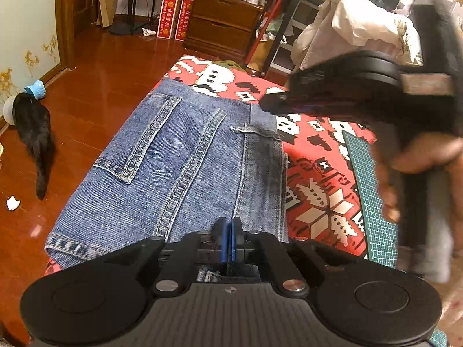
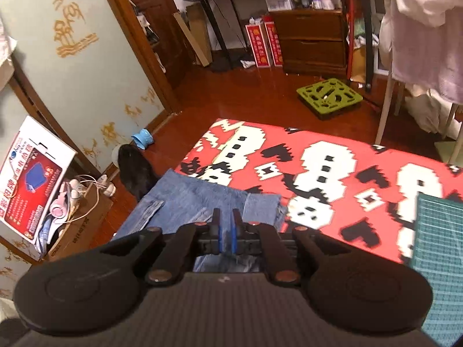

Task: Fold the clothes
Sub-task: 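Open both grippers and release the folded denim shorts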

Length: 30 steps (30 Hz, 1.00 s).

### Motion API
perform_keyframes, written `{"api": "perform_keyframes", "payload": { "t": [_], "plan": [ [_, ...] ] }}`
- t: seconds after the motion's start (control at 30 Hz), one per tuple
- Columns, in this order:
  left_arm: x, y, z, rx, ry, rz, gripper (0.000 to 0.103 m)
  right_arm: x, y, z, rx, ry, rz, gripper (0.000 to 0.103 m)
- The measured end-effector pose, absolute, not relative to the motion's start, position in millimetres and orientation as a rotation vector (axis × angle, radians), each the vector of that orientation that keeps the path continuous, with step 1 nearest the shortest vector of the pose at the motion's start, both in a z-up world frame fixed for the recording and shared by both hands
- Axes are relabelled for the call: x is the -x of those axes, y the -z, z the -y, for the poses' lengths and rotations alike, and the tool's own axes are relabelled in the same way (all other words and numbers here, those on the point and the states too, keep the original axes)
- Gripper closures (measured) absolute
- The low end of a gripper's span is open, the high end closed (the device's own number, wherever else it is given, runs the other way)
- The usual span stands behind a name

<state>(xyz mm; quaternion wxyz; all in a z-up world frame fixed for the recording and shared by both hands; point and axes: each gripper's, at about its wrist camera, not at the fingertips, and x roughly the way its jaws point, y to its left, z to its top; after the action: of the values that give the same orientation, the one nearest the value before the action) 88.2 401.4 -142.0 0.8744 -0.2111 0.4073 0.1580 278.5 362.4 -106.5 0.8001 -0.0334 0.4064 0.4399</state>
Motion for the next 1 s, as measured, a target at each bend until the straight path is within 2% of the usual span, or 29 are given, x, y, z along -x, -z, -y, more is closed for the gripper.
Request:
{"api": "perform_keyframes", "payload": {
  "t": [0.03,0.07,0.1,0.17,0.23,0.27,0.3,0.33,0.43,0.5,0.83,1.0],
  "plan": [
    [-86.4,139.1,-398.8,0.428,-0.336,-0.848,0.093,-273.3,101.7,-354.5,0.072,-0.944,-0.865,0.084],
    [-84.4,136.0,-396.0,0.413,-0.342,-0.845,0.086,-267.6,97.0,-346.4,0.073,-0.944,-0.858,0.075],
    [-82.2,132.3,-392.9,0.397,-0.351,-0.841,0.075,-260.6,92.6,-337.3,0.078,-0.946,-0.846,0.071],
    [-76.5,124.3,-386.2,0.356,-0.371,-0.830,0.063,-245.3,86.2,-319.9,0.096,-0.944,-0.827,0.063],
    [-69.2,117.2,-380.0,0.326,-0.388,-0.823,0.058,-229.1,80.5,-302.6,0.113,-0.939,-0.810,0.043],
    [-65.5,113.7,-376.9,0.312,-0.397,-0.820,0.051,-221.1,77.7,-293.9,0.122,-0.937,-0.802,0.036],
    [-61.3,110.5,-373.9,0.302,-0.404,-0.817,0.044,-213.0,74.9,-285.2,0.130,-0.934,-0.793,0.024],
    [-56.2,107.9,-370.3,0.294,-0.413,-0.812,0.041,-204.4,72.7,-276.3,0.140,-0.931,-0.784,0.016],
    [-39.0,104.1,-360.2,0.270,-0.436,-0.810,0.039,-176.5,73.1,-250.7,0.177,-0.926,-0.762,0.003],
    [-29.3,104.5,-353.6,0.249,-0.447,-0.828,0.039,-160.2,75.6,-237.0,0.198,-0.921,-0.759,0.001],
    [25.5,121.2,-314.8,0.265,-0.484,-0.916,0.039,-85.0,89.3,-181.3,0.263,-0.872,-0.814,0.001],
    [55.1,124.1,-295.9,0.244,-0.520,-0.934,0.031,-51.3,83.2,-163.5,0.278,-0.881,-0.816,0.000]
  ]
}}
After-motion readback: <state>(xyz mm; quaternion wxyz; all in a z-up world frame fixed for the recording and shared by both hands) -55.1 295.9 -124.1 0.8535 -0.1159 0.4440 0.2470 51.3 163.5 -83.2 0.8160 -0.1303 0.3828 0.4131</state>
